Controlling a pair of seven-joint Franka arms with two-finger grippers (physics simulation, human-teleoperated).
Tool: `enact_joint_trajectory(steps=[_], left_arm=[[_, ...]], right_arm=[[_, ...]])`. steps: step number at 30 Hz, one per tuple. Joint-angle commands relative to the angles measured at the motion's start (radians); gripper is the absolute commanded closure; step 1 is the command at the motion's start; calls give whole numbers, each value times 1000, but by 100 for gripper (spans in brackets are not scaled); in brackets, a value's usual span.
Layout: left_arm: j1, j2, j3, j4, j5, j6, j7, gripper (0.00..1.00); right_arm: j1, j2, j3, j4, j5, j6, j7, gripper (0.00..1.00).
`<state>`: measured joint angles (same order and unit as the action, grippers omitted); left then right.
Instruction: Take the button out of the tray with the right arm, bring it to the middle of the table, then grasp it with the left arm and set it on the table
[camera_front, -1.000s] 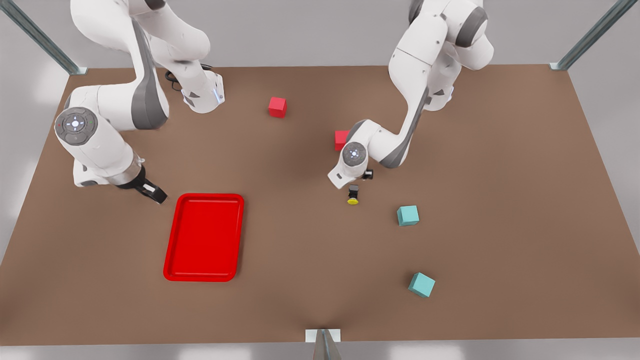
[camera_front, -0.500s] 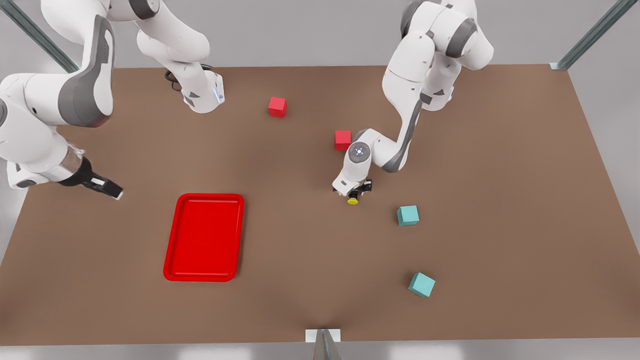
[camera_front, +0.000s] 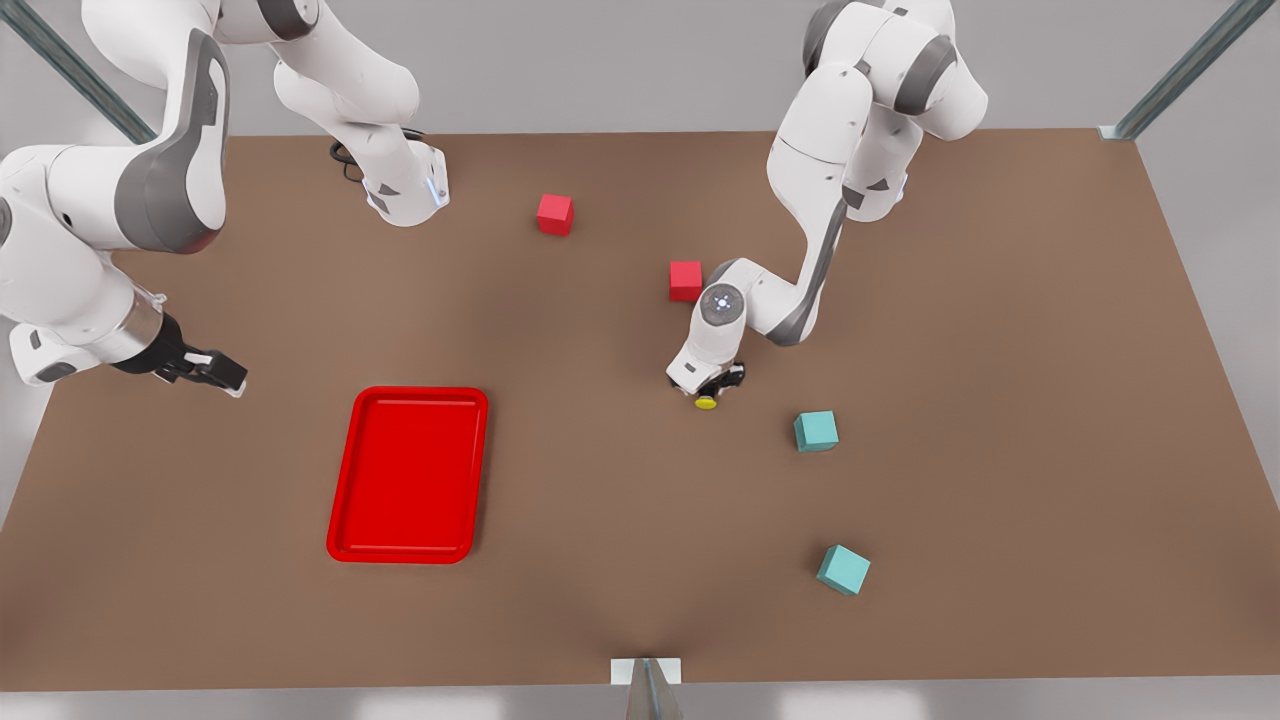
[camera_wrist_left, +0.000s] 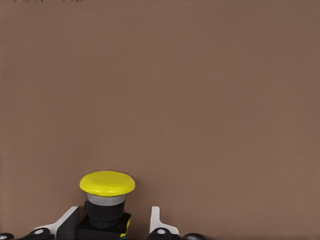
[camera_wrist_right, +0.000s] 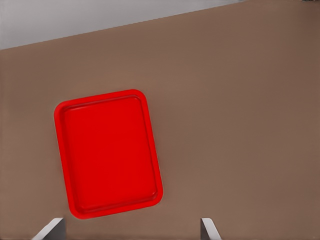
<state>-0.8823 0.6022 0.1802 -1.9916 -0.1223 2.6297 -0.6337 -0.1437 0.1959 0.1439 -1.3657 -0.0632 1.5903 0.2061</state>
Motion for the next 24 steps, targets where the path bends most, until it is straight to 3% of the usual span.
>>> enact_joint_trajectory(steps=[1, 7, 15, 17, 20, 22, 24], left_arm=[[0, -1, 1, 0, 1, -13, 40, 41], [6, -1, 1, 2, 1, -27, 40, 55], [8, -24, 15, 30, -3, -88, 38, 55], [8, -44, 51, 129, -10, -267, 14, 55], [-4, -41, 113, 260, 13, -355, -498, 55], [-10, -32, 119, 303, 263, -425, -1013, 55], [-50, 8, 116, 387, 492, -707, -1448, 55]], right_arm=[[-1, -1, 0, 1, -1, 0, -103, 0], [-1, -1, 0, 1, 2, 0, -97, 0], [-22, -3, 0, 1, 3, -1, -102, 0], [-27, -3, 0, 1, 5, -3, -105, 0], [-24, -4, 0, 1, 3, -1, -103, 0], [-27, -3, 0, 1, 8, -3, -103, 0], [-24, -4, 2, 1, 6, -1, -103, 0]])
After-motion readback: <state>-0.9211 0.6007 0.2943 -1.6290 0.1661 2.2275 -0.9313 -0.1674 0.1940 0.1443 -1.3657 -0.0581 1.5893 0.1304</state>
